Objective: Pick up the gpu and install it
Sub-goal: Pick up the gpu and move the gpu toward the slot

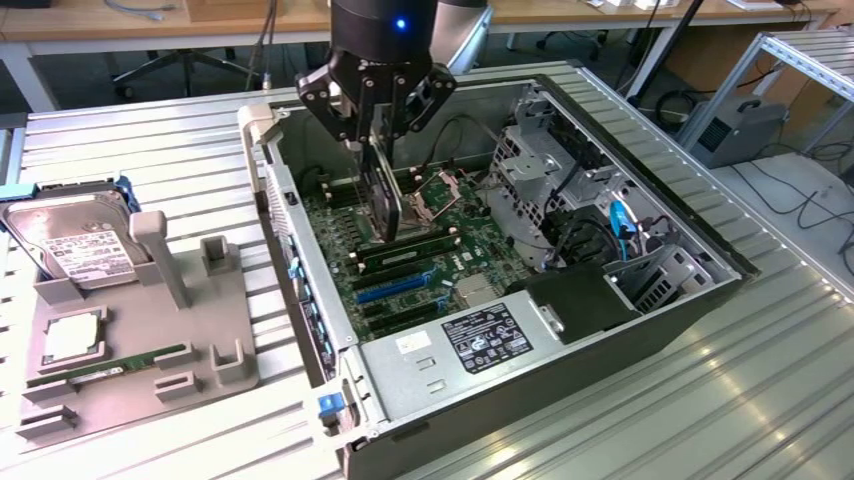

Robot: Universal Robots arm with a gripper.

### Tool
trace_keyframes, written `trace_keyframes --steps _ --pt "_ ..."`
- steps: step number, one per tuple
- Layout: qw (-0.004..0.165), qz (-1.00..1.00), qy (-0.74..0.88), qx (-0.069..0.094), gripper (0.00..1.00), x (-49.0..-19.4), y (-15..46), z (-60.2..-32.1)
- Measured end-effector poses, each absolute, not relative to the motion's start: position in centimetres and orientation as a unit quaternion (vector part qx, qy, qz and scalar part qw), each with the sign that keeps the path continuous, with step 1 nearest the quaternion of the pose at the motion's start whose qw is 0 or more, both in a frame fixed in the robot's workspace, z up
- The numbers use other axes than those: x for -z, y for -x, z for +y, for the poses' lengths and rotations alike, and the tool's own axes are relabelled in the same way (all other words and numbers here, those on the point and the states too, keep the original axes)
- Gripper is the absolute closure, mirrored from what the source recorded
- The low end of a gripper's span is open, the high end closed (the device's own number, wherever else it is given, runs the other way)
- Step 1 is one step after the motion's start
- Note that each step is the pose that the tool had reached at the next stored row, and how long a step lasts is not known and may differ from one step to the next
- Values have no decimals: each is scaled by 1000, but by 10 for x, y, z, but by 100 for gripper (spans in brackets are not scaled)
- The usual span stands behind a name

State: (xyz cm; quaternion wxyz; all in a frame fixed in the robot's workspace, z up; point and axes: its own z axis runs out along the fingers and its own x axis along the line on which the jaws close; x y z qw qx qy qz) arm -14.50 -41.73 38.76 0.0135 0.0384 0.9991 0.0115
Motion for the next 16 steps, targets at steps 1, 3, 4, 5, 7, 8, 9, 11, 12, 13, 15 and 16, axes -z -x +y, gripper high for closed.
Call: trace_keyframes --steps 1,3,4,5,7,8,9,11,12,13,15,16 --pt "14 999 -38 -11 73 -387 145 -417" --pt "14 999 -38 -11 73 -387 144 -417" --pt "14 999 -38 -11 73 -387 144 -417" --pt "14 999 -38 -11 73 -387 144 -417" --pt "14 999 -38 -11 73 -386 143 -417" --pt "14 999 -38 -11 73 -386 143 -417" --pt "14 999 -38 -11 73 -386 143 -417" --pt "13 999 -38 -11 73 -385 142 -417" --pt "13 999 -38 -11 73 -385 142 -417" --pt "13 999 -38 -11 73 -385 141 -417" --pt "14 999 -38 -11 73 -384 141 -417" --pt "14 999 -38 -11 73 -384 141 -417"
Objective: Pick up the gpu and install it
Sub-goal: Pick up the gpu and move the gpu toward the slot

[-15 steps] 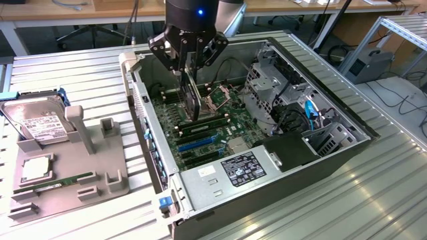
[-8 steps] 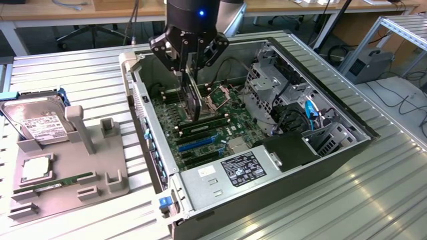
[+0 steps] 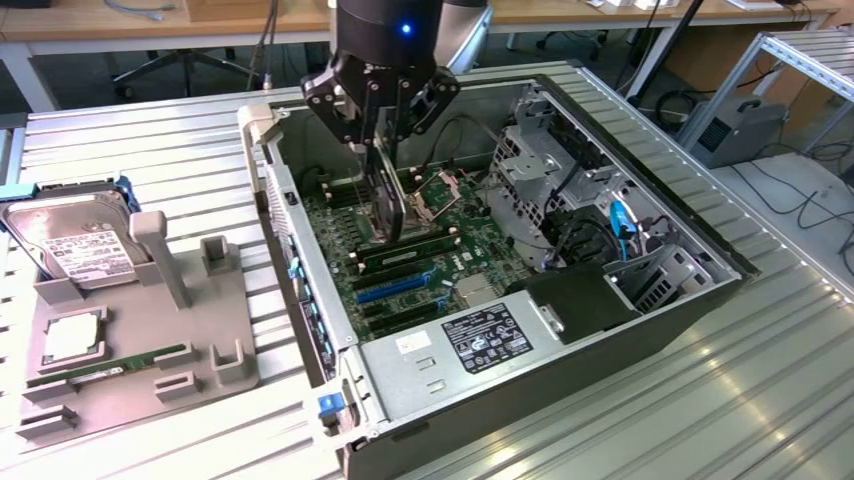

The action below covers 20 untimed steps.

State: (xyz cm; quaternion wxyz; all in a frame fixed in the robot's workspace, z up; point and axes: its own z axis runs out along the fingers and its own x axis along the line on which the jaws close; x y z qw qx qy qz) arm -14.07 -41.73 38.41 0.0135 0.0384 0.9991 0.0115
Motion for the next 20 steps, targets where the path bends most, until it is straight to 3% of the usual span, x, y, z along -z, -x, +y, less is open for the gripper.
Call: trace_keyframes --steps 20 --pt "14 999 -38 -12 73 -377 129 -417"
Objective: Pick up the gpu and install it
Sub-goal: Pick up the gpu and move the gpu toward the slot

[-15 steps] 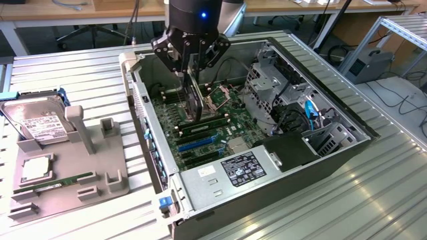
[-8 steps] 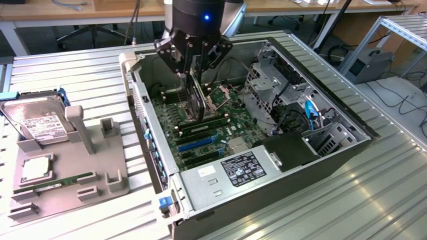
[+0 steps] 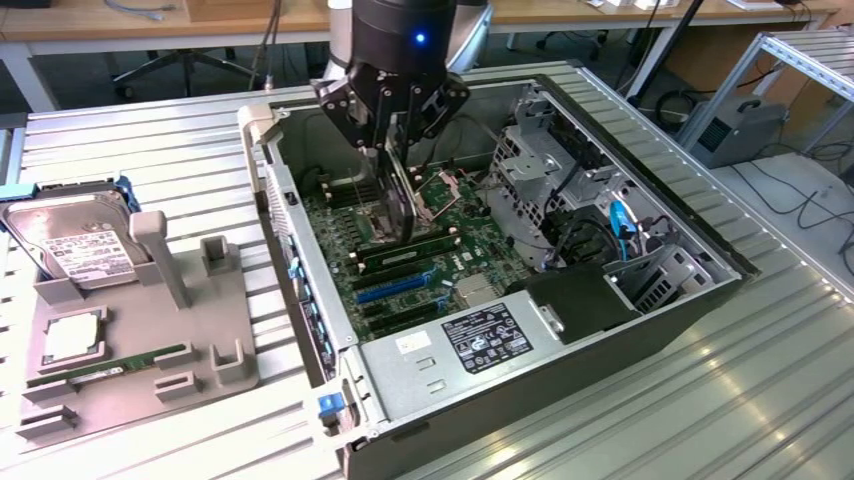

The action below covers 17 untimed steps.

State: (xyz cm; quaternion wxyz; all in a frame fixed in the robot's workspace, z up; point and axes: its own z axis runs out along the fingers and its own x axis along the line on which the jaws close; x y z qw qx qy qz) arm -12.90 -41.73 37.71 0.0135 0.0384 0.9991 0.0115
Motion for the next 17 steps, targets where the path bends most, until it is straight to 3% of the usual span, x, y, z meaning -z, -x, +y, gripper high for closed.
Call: trace_keyframes --steps 17 --pt "14 999 -38 -11 73 -373 119 -417"
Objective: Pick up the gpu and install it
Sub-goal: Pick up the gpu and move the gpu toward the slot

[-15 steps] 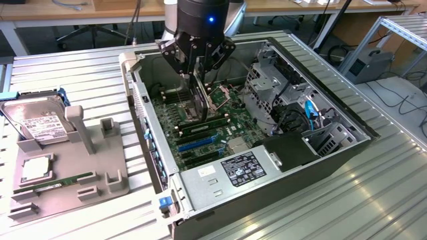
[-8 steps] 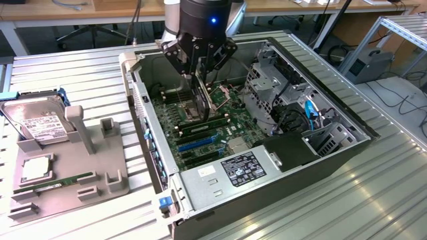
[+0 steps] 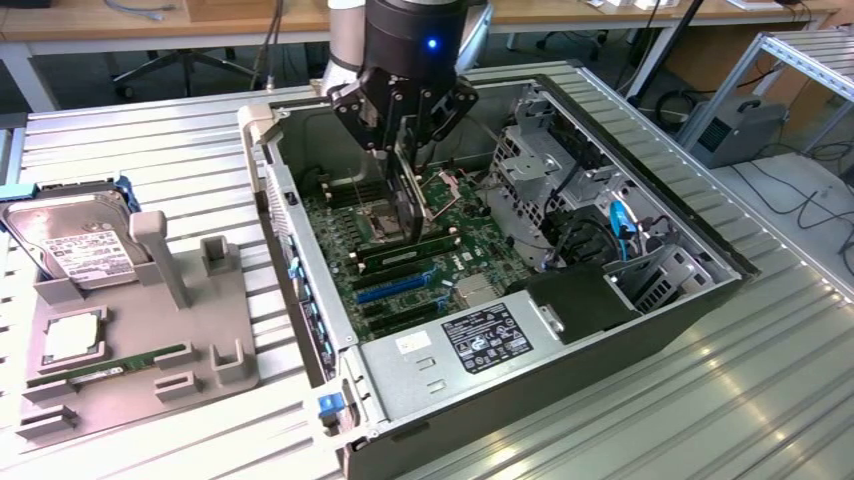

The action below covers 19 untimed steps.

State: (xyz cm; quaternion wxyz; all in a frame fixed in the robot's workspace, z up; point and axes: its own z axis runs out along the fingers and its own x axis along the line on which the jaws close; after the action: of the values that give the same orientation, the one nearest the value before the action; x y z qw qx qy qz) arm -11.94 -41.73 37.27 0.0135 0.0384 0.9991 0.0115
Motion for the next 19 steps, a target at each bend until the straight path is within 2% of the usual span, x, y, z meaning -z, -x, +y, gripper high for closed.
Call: trace_keyframes --steps 19 --pt "14 999 -38 -11 73 -368 110 -417"
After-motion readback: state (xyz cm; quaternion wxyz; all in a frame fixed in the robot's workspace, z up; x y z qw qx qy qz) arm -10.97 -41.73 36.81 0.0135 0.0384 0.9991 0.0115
